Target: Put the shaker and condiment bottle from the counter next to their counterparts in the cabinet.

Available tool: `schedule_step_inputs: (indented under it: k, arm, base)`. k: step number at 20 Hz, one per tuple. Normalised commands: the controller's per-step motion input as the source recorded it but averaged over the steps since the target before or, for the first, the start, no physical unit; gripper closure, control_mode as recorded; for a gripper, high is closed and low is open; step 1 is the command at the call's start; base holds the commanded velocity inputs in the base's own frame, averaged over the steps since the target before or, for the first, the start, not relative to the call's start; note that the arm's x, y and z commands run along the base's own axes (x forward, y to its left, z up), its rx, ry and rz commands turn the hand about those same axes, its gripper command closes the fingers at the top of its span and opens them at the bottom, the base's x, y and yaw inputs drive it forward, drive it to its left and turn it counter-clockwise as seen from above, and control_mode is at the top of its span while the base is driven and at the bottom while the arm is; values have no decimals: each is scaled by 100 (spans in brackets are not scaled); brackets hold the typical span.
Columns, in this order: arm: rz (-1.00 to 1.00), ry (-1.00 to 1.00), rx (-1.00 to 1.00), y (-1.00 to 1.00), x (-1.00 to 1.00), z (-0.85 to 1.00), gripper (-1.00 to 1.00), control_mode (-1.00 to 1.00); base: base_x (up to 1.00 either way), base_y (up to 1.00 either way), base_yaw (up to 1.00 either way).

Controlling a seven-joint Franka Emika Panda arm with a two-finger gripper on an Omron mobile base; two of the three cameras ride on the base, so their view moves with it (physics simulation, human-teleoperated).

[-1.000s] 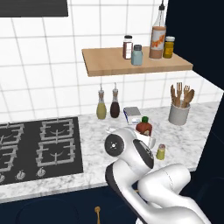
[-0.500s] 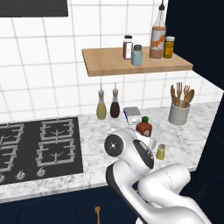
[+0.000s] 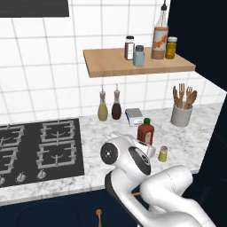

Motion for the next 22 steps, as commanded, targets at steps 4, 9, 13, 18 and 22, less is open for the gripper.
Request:
schedule_step_inputs:
  k: [4, 9, 13, 18, 22]
  arm:
    - [-9, -3, 0, 0, 3, -18, -100, -100]
    - [-1, 0, -2, 2, 0, -3, -100, -100]
    - [0, 0, -9, 17, 10, -1, -100, -100]
    - [0, 0, -4, 6, 32, -14, -100, -100]
    - [0, 0, 0, 0, 40, -18, -100, -100]
  base:
    - [0, 0, 0]
    - [0, 0, 0]
    - [0, 0, 0]
    - [0, 0, 0]
    - [0, 0, 0]
